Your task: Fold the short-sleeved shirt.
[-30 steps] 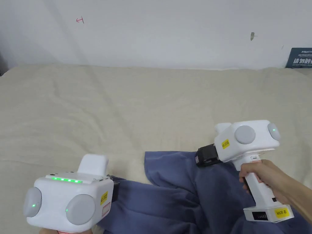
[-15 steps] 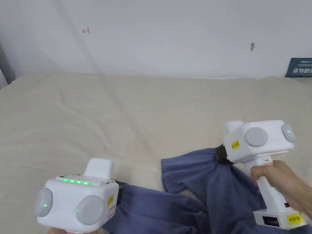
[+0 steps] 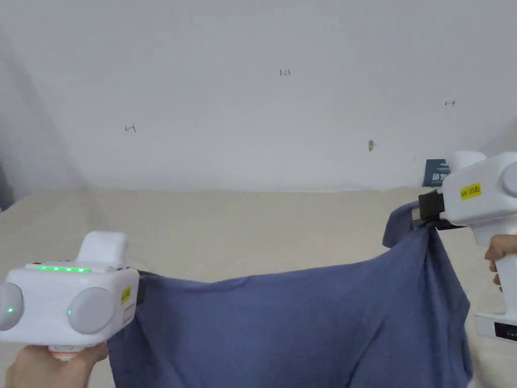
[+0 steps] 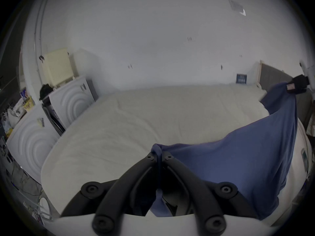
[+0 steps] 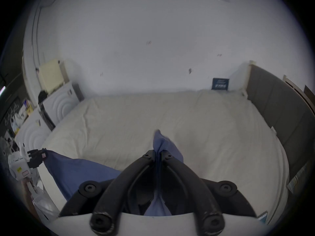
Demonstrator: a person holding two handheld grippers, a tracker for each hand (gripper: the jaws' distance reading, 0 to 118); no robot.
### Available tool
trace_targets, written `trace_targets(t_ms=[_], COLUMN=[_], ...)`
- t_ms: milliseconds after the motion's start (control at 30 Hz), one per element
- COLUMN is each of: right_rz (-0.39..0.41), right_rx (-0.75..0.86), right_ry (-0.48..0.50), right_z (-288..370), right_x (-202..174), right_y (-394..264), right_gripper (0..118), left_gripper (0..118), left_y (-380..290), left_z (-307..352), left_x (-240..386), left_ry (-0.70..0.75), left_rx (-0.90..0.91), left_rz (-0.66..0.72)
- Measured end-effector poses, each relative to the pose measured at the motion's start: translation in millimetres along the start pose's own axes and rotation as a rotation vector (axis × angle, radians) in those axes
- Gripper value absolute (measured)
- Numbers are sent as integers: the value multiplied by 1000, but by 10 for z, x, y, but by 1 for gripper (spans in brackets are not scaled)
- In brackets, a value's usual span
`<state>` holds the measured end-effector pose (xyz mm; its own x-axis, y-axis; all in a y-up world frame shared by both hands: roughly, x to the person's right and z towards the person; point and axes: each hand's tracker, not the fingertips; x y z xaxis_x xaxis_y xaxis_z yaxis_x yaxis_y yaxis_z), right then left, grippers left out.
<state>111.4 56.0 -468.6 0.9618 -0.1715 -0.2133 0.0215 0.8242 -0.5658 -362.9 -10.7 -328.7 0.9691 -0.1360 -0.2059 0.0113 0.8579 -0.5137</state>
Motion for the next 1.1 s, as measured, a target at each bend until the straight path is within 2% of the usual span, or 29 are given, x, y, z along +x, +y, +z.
trace_targets(t_ms=[133,267,400,567,900,1000,1100], right_rz=[-40,-91,-69,-76,-140,-101,-125], right_rx=[82,168,228,293,383,436,452], right_ry=[2,32,27,13,-3,-17,-16], right_z=[499,921,1237,1376,1372,1440,1469], right_x=[185,273,197,145,17,-57,-57], right_y=[261,493,765,1252,2462,2760,3010], right_gripper=[5,5,5,5,5,5,5], left_gripper=[3,3,3,3,3,3,3], left_y=[430,856,1326,1912,3137,3465,3712], left_z=[282,582,800,908,685,623,599], left_x=[-94,-172,-172,-224,-259,-295,-351], left_ry=[86,64,89,71,85,94,61], left_rx=[93,196,274,340,443,476,498], left_rz=[18,33,37,64,66,76,89])
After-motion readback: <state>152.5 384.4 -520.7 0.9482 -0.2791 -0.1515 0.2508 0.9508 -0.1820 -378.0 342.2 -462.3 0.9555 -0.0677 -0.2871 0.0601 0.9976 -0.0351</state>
